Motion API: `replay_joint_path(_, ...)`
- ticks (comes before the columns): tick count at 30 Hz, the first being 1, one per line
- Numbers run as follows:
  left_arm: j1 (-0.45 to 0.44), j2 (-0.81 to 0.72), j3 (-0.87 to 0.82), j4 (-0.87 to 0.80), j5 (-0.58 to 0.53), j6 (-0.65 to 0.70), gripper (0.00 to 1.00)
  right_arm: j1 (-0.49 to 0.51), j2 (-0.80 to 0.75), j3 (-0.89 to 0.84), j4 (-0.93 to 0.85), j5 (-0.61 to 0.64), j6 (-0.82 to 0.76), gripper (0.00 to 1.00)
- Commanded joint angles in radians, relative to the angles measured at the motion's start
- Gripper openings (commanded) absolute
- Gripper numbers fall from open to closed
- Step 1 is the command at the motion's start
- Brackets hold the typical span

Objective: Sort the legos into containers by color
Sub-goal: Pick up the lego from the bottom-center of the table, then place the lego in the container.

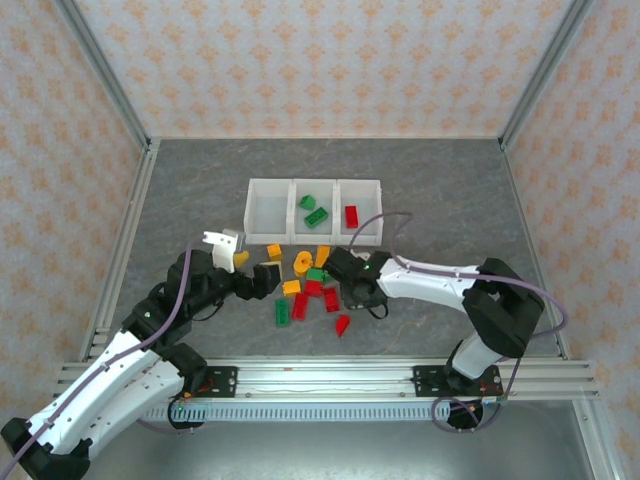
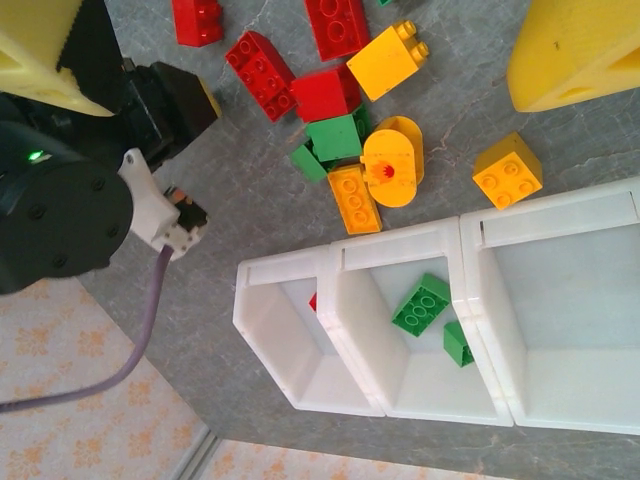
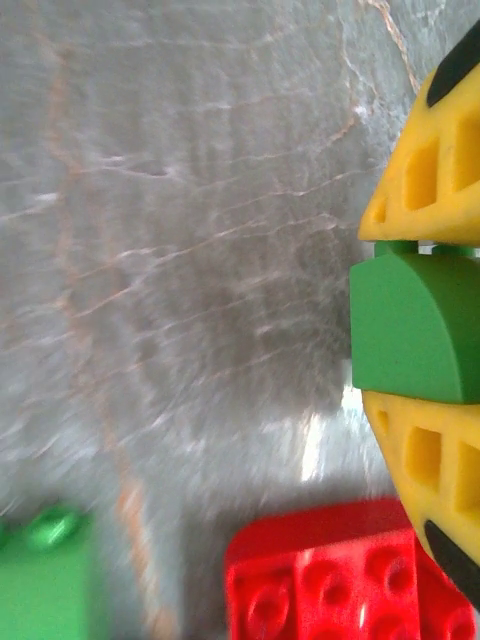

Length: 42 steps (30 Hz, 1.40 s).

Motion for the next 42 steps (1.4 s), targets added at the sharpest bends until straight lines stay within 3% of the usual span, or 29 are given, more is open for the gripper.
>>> replay_joint_path(1, -0.012, -0.026, 0.003, 0.012, -0.016, 0.004, 0.99, 0.0, -0.055, 0.103, -0.044, 0.108, -0.031, 0.23)
replay_joint_path(9, -0.012, -0.025, 0.004, 0.013, -0.015, 0.005, 0.99, -0.068, 0.059, 0.43, 0.01, 0.126, -0.186, 0.23)
replay_joint_path(17, -0.013, -0.042, 0.002, 0.013, -0.021, 0.004, 0.99, -0.155, 0.35, 0.791, 0.017, 0.053, -0.331, 0.23)
replay_joint_path(23, -0.013, -0.049, 0.004, 0.008, -0.033, 0.002, 0.99, -0.201, 0.536, 0.96, 0.005, -0.002, -0.373, 0.24)
replay_joint_path(30, -0.013, -0.042, 0.004, 0.006, -0.046, 0.001, 0.99, -0.209, 0.652, 1.057, 0.003, -0.028, -0.421, 0.29)
replay_joint_path(35, -0.013, -0.03, 0.006, 0.003, -0.055, -0.001, 0.99, -0.217, 0.668, 1.089, -0.019, -0.016, -0.426, 0.42)
replay_joint_path(39, -0.013, -0.017, 0.007, 0.0, -0.065, -0.002, 0.99, -0.219, 0.633, 1.075, -0.027, -0.005, -0.426, 0.65)
replay_joint_path(42, -0.013, -0.006, 0.007, -0.002, -0.072, -0.004, 0.99, -0.219, 0.594, 1.054, -0.036, -0.007, -0.426, 0.75)
